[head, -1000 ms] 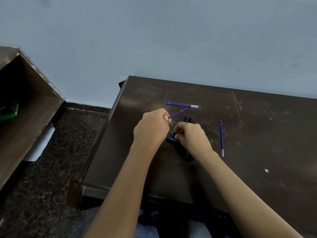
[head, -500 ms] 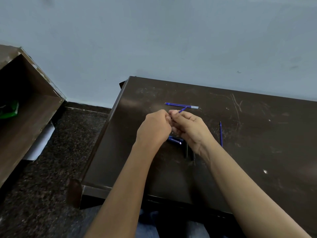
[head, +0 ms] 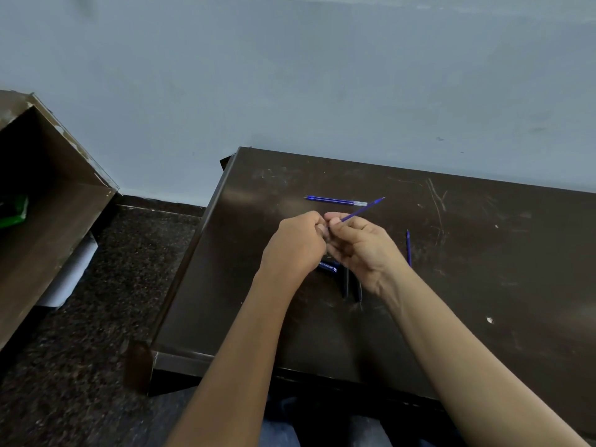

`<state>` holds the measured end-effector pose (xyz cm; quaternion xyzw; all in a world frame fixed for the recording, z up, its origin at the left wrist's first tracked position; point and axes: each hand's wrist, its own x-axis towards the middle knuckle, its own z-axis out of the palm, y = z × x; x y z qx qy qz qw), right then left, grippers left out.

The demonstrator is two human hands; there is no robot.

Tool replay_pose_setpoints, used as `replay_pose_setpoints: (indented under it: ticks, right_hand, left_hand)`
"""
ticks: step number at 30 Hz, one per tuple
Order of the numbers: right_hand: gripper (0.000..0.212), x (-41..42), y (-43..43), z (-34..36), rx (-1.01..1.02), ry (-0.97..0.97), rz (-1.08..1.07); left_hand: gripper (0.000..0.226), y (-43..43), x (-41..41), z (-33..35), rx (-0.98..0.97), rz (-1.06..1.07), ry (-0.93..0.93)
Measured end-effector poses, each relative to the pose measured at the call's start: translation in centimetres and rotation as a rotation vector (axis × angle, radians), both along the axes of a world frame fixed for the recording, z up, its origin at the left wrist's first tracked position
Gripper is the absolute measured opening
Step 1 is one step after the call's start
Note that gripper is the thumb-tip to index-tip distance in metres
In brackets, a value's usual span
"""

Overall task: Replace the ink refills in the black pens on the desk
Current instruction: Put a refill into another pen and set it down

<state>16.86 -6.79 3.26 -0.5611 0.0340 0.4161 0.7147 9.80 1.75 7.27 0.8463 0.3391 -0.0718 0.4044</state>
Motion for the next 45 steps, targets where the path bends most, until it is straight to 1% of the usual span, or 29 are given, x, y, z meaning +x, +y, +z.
replay_pose_setpoints:
  ticks: [2,4,6,7,8,10,11,13,16,19,23,25,27,30,32,38,45]
  right_hand:
    - [0.016,0.5,0.0,0.1,0.035,0.04,-0.083]
    - [0.019,1.7,-0.4,0.2,0.059,0.046,-0.176]
    - [0.022,3.0,-0.8,0.1,-0.006,-0.075,-0.222]
    - [0.022,3.6,-1.0,0.0,-0.093,-0.198,-0.216]
    - [0.022,4.2,-1.1,-0.2,-0.222,-0.371,-0.187]
    - [0.024,5.7,-0.8,-0.8,-0.5,-0.781,-0.068]
    - [0.024,6.5,-0.4,-1.0,-0.594,-0.944,0.013]
    - [0.022,8.1,0.7,-1.5,-0.728,-1.141,0.184]
    - [0.015,9.8,2.3,-2.2,-0.913,-1.278,0.406]
    - [0.015,10.1,3.2,-2.8,-1.036,-1.312,0.548]
    - [0.016,10.2,3.4,-4.2,-1.12,-1.268,0.622]
    - [0.018,10.5,3.3,-4.7,-1.111,-1.258,0.615]
    - [0.028,10.8,3.2,-5.1,-1.077,-1.288,0.591]
    - [0.045,11.2,3.4,-5.4,-1.002,-1.33,0.577]
    - [0.049,11.3,3.8,-5.5,-0.964,-1.337,0.593]
    - [0.034,11.4,5.1,-5.6,-0.93,-1.329,0.61]
    - [0.027,11.1,6.0,-5.6,-0.928,-1.367,0.609]
  left_hand:
    - [0.018,-0.1,0.0,-0.1,0.004,0.003,-0.017]
    - [0.018,-0.2,0.1,-0.1,-0.009,0.02,-0.026]
    - [0.02,-0.2,0.3,0.0,-0.023,0.033,-0.013]
    - [0.021,-0.2,0.4,0.1,-0.028,0.035,-0.005]
    - [0.022,-0.3,0.4,0.1,-0.031,0.034,0.002]
    - [0.023,-0.4,0.4,0.2,-0.031,0.029,0.012]
    - [0.023,-0.4,0.3,0.2,-0.028,0.028,0.017]
    - [0.023,-0.3,0.2,0.1,-0.011,0.028,0.024]
    - [0.022,-0.2,0.1,0.0,0.016,0.029,0.03]
    - [0.021,-0.1,0.2,-0.1,0.006,0.026,0.041]
    - [0.026,0.1,0.5,-0.1,-0.021,0.022,0.085]
    - [0.024,0.1,0.5,-0.2,-0.011,0.024,0.074]
    - [0.02,0.1,0.4,-0.4,0.007,0.029,0.042]
    - [0.019,0.1,0.5,-0.6,0.006,0.029,0.038]
    - [0.02,0.2,0.6,-0.6,-0.005,0.022,0.055]
    - [0.015,0.2,0.5,-0.8,0.02,0.016,0.048]
    - [0.016,0.2,0.5,-0.9,0.019,0.012,0.028]
